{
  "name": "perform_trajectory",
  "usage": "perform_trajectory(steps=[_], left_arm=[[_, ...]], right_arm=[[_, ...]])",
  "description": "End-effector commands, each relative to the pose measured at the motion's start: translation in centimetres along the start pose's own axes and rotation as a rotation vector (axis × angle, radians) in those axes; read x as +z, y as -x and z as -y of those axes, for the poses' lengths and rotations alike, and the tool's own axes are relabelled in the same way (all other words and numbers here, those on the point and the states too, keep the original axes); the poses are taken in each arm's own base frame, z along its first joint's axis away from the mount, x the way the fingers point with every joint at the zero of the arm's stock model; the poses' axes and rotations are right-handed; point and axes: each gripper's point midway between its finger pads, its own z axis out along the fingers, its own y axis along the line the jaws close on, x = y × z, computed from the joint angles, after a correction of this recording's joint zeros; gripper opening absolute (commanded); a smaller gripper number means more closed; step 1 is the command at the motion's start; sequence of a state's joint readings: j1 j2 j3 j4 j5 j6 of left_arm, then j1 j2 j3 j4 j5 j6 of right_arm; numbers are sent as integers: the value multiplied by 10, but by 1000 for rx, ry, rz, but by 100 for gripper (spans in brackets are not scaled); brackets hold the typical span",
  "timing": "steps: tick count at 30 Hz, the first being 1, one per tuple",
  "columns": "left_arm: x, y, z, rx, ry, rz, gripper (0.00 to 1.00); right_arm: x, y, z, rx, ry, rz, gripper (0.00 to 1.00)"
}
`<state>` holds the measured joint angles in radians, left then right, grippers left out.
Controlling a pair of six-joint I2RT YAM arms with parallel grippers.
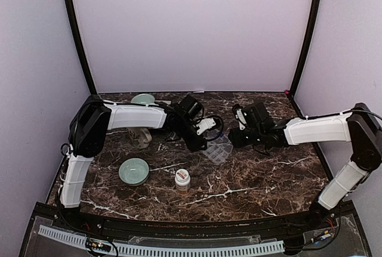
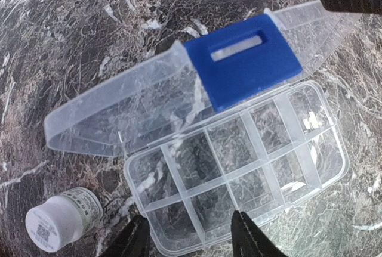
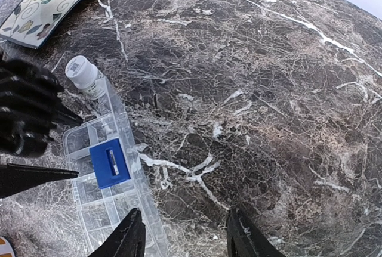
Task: Sort the pills into containers
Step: Adjust the pill container at the center of the board.
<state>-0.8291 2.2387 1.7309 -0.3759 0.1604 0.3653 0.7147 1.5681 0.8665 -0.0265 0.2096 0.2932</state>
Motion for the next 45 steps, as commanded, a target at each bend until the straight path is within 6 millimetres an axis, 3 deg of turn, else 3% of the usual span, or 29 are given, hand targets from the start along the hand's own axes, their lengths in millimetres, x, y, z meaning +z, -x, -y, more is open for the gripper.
perform_trajectory(steps=[1,6,13,18,26,32,45], left_arm=[[-2,-1,-1,6,-13,-16,48],[1,-1,0,3,-25,-20,48],[3,0,1,-4,-30,-17,48],[4,0,1,-7,-33,-16,47],[3,1,3,-20,-47,-8,46],[3,0,4,-26,-62,-9,45],[6,-7,4,-31,-68,-17,44]], right_arm=[[2,4,2,-1,-26,-1,47],[-17,20,-1,3,-12,45,47],[-37,30,-31,3,51,61,48],[-29,12,-48,34,102,23,48],[-6,-11,-54,63,120,-22,47],[14,-25,-47,77,69,-46,47],[24,-9,-5,146,-52,-6,47]])
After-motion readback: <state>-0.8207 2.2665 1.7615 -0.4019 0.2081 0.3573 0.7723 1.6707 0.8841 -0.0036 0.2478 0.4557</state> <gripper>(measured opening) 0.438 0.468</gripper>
